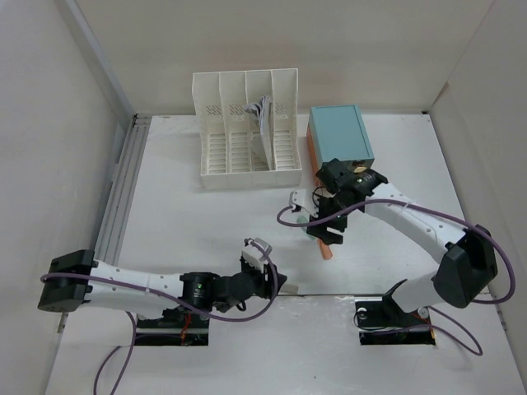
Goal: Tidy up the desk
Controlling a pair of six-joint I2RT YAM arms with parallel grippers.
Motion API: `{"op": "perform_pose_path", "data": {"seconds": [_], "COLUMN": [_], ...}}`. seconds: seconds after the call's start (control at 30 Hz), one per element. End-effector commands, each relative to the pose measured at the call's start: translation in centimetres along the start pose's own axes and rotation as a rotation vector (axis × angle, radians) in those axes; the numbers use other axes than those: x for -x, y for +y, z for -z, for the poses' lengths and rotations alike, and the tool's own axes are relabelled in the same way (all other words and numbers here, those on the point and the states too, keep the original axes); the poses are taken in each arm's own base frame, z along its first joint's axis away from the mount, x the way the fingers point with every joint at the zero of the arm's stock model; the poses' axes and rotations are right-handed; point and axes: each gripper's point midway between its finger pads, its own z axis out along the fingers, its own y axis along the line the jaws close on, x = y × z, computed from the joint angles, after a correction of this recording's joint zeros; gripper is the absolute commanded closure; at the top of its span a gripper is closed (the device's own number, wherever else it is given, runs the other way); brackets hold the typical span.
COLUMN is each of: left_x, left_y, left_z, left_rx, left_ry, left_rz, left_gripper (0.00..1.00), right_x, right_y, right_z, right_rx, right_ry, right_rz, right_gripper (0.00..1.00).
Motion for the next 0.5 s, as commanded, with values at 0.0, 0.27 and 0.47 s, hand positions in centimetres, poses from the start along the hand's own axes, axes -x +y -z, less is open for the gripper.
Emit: {"op": "perform_pose_path", "data": {"seconds": [0.0, 0.27, 0.47], "left_x": [1.4, 1.3, 1.2], "left_y": [0.0, 0.5, 0.8], "left_z": [0.6, 0.8, 0.7], "left_rx": [-0.004, 0.001, 0.018], "left_ry": [-0.059, -0.066, -0.060], "left_rz": [0.057, 0.078, 0.057], "left_gripper": [0.50, 0.47, 0.46], "right_x": [1.9, 4.4, 5.6], "right_y": [-1.8, -7.4, -9.8], "right_z": [0.5, 4.5, 9.8], "right_rx": [-0.113, -0.459, -0.710], "right_ry": [-0.063, -0.181, -0.308], "right_rz": [-0.031, -0.094, -0.155], "right_gripper": [0.21, 0.00, 0.00]}}
